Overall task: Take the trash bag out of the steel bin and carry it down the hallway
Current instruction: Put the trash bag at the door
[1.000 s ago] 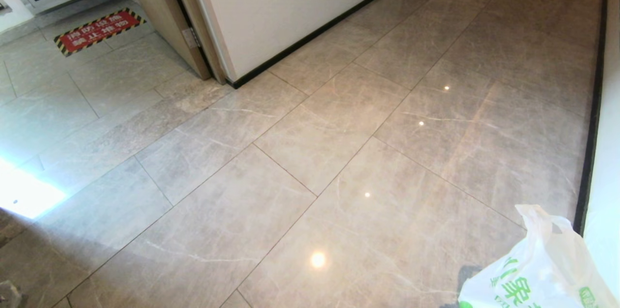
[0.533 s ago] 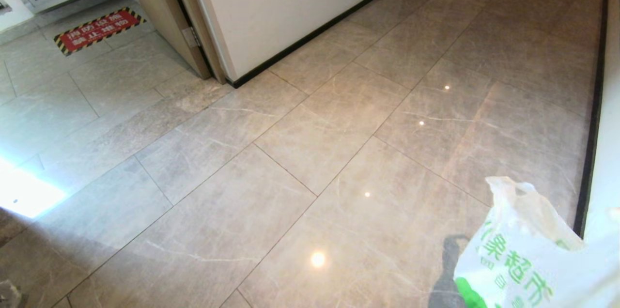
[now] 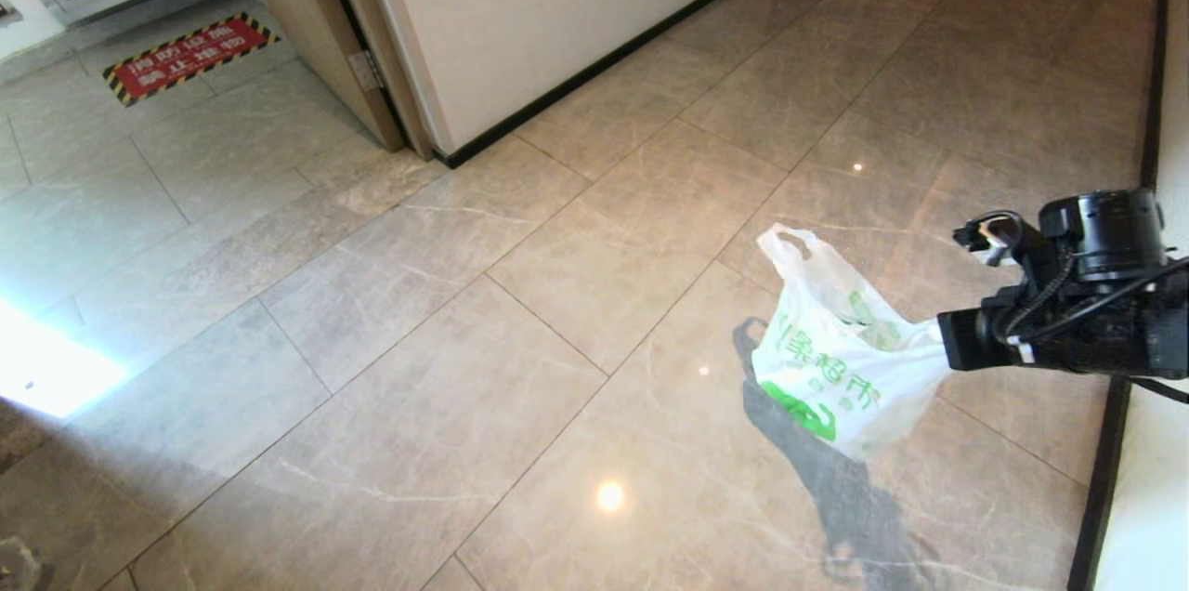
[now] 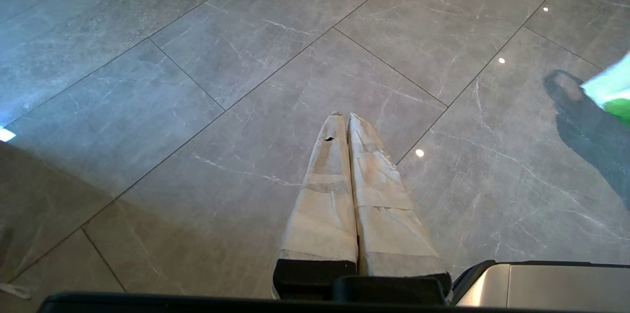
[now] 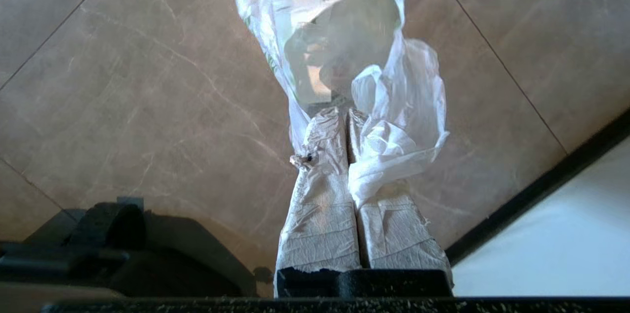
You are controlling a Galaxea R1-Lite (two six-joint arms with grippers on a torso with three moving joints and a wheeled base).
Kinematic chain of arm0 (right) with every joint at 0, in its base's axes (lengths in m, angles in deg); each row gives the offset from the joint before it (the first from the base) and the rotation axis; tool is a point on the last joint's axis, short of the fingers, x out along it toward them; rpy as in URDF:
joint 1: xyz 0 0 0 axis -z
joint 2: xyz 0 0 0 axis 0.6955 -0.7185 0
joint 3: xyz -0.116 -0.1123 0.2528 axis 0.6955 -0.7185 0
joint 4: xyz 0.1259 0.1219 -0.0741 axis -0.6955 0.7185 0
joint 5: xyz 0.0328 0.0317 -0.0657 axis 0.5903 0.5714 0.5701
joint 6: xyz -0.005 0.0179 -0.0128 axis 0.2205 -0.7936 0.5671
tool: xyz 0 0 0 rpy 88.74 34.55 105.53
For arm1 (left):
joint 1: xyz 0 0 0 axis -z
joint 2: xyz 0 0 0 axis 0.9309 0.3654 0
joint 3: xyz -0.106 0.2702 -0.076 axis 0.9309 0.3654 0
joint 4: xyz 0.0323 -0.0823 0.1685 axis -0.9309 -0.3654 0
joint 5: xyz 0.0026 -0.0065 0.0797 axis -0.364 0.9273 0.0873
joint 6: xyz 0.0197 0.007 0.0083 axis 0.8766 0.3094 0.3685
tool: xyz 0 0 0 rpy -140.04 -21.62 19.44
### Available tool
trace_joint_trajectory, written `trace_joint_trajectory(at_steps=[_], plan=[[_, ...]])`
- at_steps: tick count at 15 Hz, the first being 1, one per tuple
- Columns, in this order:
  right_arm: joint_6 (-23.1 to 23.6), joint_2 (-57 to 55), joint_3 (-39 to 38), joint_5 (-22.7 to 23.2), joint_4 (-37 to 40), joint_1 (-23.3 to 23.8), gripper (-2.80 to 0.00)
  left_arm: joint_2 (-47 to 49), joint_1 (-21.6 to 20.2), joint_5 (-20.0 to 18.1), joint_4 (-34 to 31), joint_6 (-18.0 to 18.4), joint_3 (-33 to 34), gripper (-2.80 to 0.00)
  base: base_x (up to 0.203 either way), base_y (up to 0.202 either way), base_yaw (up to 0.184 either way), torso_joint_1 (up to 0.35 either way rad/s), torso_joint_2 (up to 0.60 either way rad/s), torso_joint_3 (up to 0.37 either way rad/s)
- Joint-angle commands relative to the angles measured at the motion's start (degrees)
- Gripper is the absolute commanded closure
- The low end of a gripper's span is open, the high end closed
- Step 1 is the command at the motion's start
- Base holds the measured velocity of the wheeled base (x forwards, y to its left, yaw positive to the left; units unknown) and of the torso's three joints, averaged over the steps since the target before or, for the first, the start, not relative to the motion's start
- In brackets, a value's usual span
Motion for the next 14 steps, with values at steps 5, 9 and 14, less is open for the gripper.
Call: trace_joint_trajectory(at_steps=[5, 9, 14], plan=[[0.30, -13.93, 7.35, 0.87, -3.79, -1.15, -2.80, 0.00, 0.00, 0.02, 0.00, -0.04, 0.00, 0.00, 0.000, 0.000, 0.000, 0.000, 0.00, 0.000], [0.41, -13.45, 7.29, 2.00, -3.21, -1.15, -2.80, 0.00, 0.00, 0.02, 0.00, 0.04, 0.00, 0.00, 0.000, 0.000, 0.000, 0.000, 0.00, 0.000], [1.01, -7.41, 7.32, 2.01, 2.49, -1.07, -2.80, 0.00, 0.00, 0.02, 0.00, -0.04, 0.00, 0.00, 0.000, 0.000, 0.000, 0.000, 0.00, 0.000]])
